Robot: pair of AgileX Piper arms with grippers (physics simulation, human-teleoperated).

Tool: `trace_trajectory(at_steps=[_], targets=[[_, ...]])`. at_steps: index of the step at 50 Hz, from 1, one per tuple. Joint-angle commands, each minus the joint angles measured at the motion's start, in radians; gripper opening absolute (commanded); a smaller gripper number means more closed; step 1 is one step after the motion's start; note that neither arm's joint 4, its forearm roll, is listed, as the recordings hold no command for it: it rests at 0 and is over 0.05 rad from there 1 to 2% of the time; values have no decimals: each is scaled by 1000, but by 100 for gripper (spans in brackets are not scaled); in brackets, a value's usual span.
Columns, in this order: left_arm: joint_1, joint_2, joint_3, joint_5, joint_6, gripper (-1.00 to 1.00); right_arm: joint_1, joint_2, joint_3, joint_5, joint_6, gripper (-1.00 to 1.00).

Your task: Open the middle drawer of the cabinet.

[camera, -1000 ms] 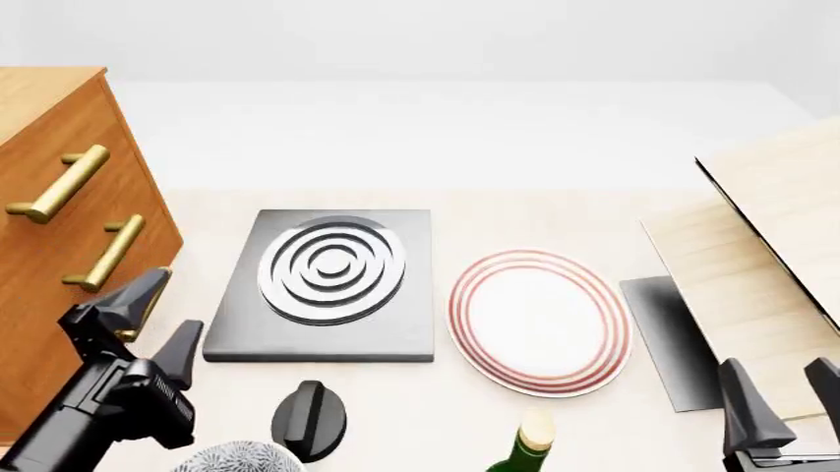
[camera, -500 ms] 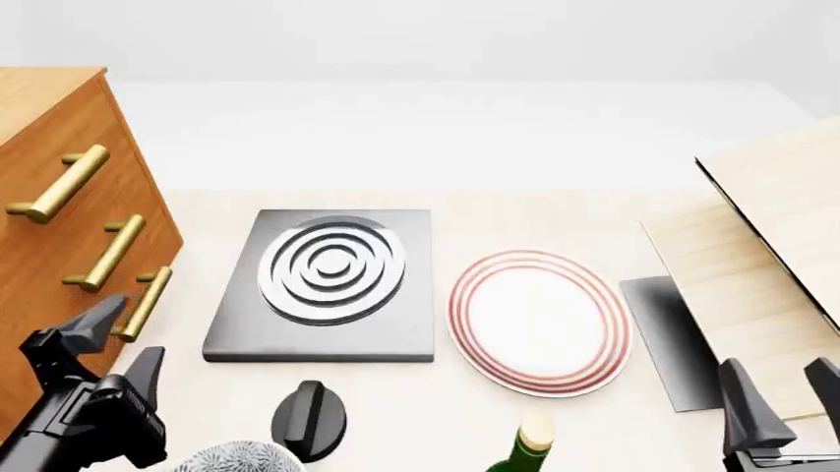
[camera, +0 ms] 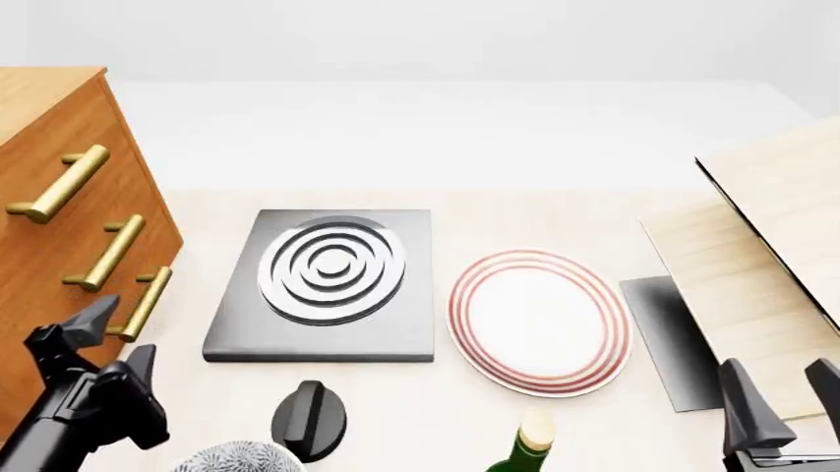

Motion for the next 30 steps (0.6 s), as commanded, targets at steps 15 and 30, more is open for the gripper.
trace_trajectory(at_steps=[15,30], targets=[[75,268,0,-279,1,100,-7,30,4,-27,6,100],[124,256,-14,-305,28,100,-8,43,5,-37,9,100]])
